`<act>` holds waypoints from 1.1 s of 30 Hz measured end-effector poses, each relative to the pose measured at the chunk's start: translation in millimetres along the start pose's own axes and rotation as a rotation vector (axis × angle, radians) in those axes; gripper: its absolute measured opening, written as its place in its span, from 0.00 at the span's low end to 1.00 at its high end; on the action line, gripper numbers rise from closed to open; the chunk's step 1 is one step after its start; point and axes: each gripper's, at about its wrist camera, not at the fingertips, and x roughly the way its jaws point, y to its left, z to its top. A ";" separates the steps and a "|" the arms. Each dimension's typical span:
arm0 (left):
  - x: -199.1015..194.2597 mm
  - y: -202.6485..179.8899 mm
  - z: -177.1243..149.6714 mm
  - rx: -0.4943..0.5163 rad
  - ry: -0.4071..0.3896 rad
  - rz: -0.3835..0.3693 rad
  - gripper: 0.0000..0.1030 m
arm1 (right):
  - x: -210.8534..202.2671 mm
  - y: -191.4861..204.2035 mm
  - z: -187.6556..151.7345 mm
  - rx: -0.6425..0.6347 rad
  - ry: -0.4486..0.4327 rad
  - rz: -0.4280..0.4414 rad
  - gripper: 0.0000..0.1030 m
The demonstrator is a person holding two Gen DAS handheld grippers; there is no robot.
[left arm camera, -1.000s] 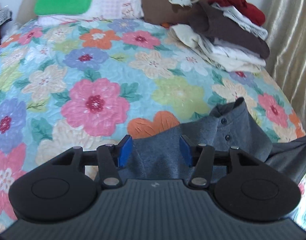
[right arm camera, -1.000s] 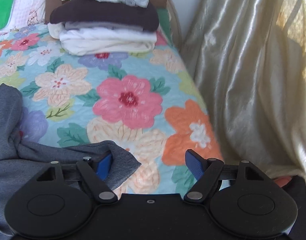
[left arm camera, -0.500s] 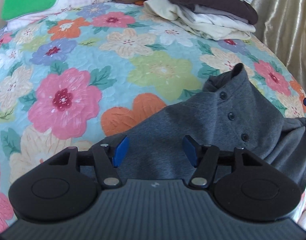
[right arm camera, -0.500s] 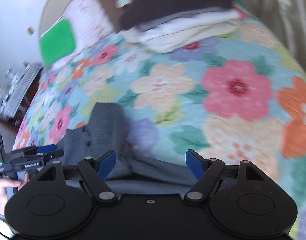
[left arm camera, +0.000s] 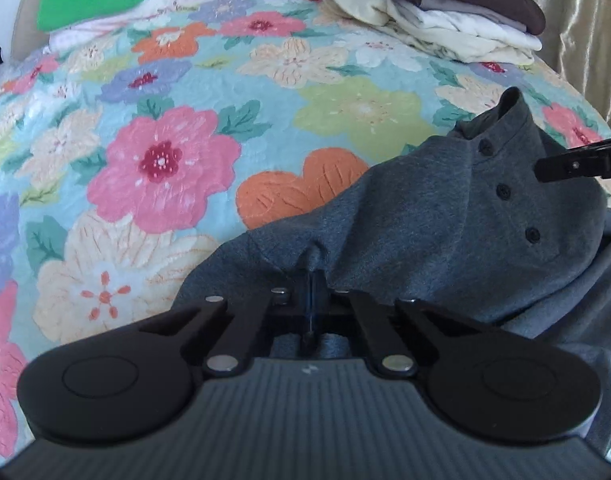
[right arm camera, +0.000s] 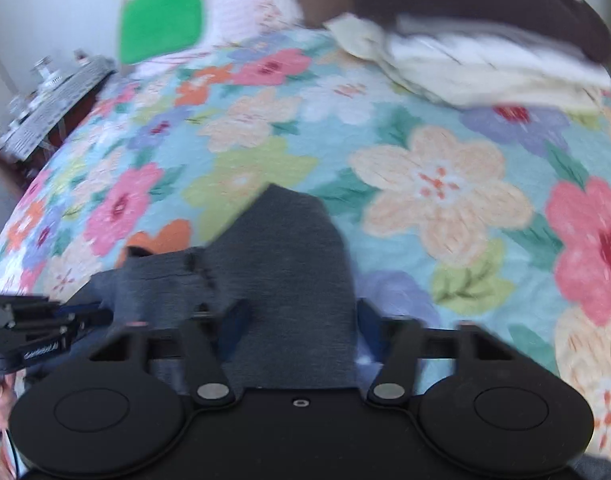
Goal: Fold clothes
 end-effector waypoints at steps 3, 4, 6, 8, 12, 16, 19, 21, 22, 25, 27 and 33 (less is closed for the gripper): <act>-47.2 20.6 4.1 -0.146 -0.091 -0.095 0.00 | -17.4 35.7 -9.1 -0.120 -0.091 -0.048 0.12; -59.1 25.8 2.7 -0.161 -0.128 -0.081 0.00 | -22.3 47.4 -15.2 -0.158 -0.103 -0.037 0.10; -72.0 36.1 -2.5 -0.186 -0.163 -0.053 0.00 | -31.1 66.0 -28.1 -0.194 -0.118 0.006 0.09; -71.8 47.1 -10.3 -0.223 -0.149 -0.051 0.00 | -35.7 79.6 -40.0 -0.208 -0.103 0.082 0.09; -60.7 58.9 -18.8 -0.264 -0.087 -0.068 0.00 | -19.9 102.9 -64.6 -0.322 0.074 0.190 0.09; -45.0 46.0 -28.2 -0.210 0.013 0.017 0.00 | -21.9 108.9 -65.9 -0.425 0.124 0.212 0.19; -35.1 43.0 -32.8 -0.192 0.051 0.016 0.00 | -35.0 112.5 -52.9 -0.484 0.118 0.156 0.28; -36.5 47.8 -33.5 -0.218 0.050 -0.007 0.00 | -50.0 116.7 -45.5 -0.550 0.065 0.093 0.32; -38.2 48.7 -33.8 -0.222 0.048 -0.014 0.00 | -58.7 117.1 -41.2 -0.574 0.028 0.092 0.37; -38.0 48.8 -33.6 -0.211 0.046 -0.024 0.00 | -60.4 105.7 -18.6 -0.537 -0.001 0.086 0.46; -33.2 50.9 -33.0 -0.219 0.055 -0.033 0.01 | -54.1 95.6 -3.5 -0.491 0.002 0.069 0.50; -23.4 56.8 -33.4 -0.245 0.014 -0.116 0.04 | 16.1 53.8 15.5 -0.222 0.157 0.091 0.57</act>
